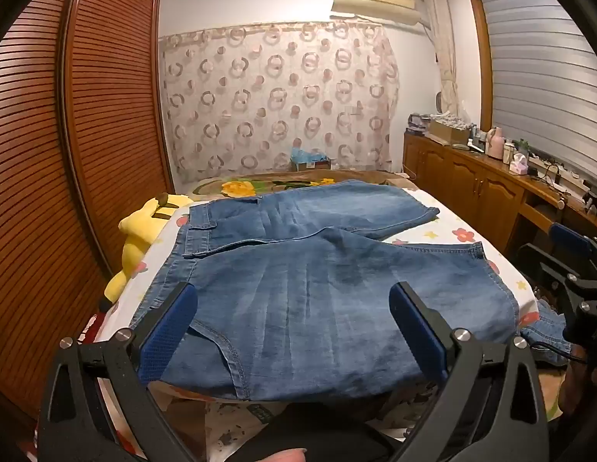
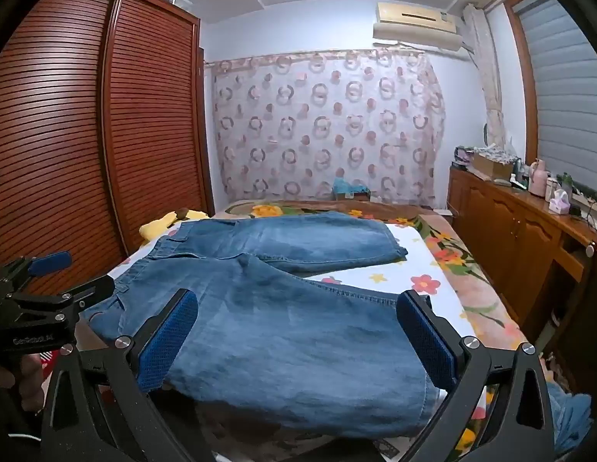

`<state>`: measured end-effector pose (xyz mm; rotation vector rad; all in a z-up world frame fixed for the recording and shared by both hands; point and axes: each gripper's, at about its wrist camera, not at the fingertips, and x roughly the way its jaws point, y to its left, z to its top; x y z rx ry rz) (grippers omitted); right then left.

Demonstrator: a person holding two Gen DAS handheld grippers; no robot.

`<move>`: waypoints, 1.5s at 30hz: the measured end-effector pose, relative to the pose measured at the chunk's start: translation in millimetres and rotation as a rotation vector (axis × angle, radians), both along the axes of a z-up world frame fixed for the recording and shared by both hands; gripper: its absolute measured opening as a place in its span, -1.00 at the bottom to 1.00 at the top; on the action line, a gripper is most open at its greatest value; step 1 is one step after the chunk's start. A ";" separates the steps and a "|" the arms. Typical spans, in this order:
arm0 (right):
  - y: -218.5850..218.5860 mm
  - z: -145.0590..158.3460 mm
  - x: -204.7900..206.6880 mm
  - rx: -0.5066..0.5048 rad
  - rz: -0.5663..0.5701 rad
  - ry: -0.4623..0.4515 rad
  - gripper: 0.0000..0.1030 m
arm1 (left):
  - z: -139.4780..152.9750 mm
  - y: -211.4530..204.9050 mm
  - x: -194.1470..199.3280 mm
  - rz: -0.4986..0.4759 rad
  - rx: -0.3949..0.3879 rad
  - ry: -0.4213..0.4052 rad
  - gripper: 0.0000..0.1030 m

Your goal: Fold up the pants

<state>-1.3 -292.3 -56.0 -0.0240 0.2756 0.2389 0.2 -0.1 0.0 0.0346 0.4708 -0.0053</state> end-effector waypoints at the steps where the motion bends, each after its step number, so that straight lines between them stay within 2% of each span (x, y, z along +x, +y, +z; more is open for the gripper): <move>1: 0.2 0.1 0.1 -0.001 -0.001 0.000 1.00 | 0.0 0.0 -0.1 -0.002 -0.001 -0.002 0.94; 13: -2.3 0.4 -2.2 0.032 -0.020 -0.003 1.00 | -0.4 0.1 0.4 0.000 -0.004 -0.003 0.94; 43: -3.8 1.0 -3.5 0.033 -0.027 -0.003 1.00 | -0.4 0.0 0.4 -0.001 -0.005 -0.013 0.94; 45: -4.0 1.0 -3.4 0.033 -0.026 -0.003 1.00 | 8.8 4.8 1.6 -0.001 -0.005 -0.014 0.94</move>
